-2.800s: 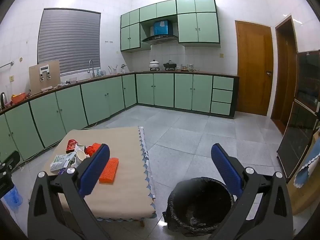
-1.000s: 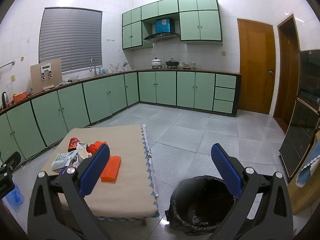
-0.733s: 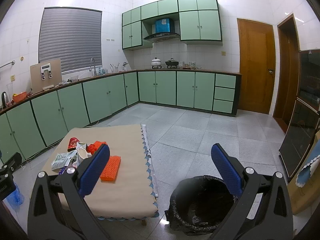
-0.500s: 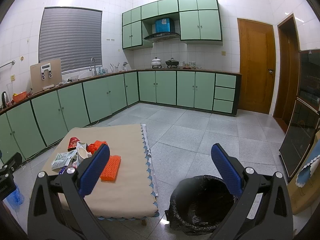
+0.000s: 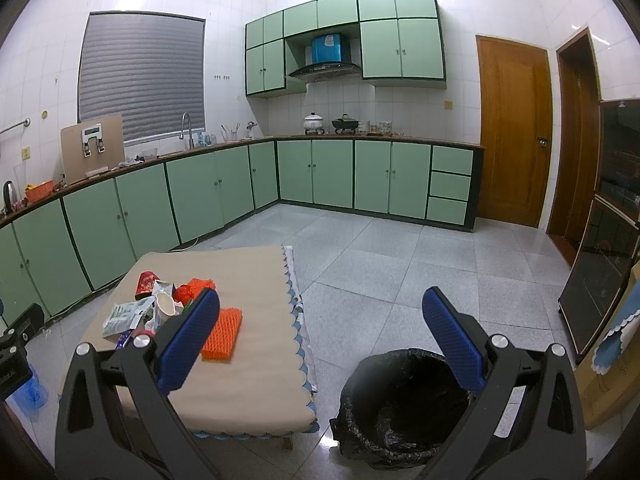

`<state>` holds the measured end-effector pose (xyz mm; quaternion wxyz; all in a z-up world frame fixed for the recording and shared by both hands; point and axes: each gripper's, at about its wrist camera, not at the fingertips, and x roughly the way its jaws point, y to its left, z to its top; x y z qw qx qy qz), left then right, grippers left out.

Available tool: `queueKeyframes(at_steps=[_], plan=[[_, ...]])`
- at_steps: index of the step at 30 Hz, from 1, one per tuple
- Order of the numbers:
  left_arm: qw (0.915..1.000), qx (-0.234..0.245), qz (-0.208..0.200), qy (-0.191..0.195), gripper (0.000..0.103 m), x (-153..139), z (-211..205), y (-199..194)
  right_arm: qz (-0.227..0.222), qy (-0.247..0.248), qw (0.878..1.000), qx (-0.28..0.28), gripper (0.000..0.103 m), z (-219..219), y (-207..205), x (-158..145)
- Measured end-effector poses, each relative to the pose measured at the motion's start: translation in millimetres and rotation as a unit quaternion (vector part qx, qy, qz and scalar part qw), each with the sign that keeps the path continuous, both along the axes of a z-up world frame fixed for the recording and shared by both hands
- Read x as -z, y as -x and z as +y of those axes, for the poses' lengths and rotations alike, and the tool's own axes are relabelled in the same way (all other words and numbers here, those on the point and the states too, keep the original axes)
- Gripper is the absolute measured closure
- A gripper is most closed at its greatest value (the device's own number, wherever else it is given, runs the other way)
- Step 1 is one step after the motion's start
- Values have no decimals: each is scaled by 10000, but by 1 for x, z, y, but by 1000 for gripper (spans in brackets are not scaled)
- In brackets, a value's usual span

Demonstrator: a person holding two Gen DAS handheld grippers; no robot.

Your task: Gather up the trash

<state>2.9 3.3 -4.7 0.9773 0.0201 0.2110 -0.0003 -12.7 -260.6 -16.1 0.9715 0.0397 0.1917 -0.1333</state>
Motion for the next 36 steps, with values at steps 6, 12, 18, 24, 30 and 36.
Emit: queueKeyframes(at_steps=[6, 12, 18, 24, 30, 36], plan=[[10000, -16, 51, 15, 6, 8, 2, -4, 63, 11, 10000, -19, 5, 2, -6, 5], [9998, -10, 213, 24, 6, 19, 4, -13, 238, 8, 9997, -91, 5, 5, -17, 15], [9983, 11, 573, 42, 6, 39, 5, -35, 517, 5, 9984, -216, 5, 10, -38, 38], [9964, 90, 841, -22, 6, 62, 1, -60, 960, -72, 9944, -443, 5, 14, -74, 66], [9935, 143, 1126, 16, 6, 88, -4, -96, 1313, -140, 9895, -591, 5, 14, -113, 93], [9883, 121, 1521, 16, 6, 108, -11, -134, 1762, -184, 9815, -726, 5, 15, -152, 114]])
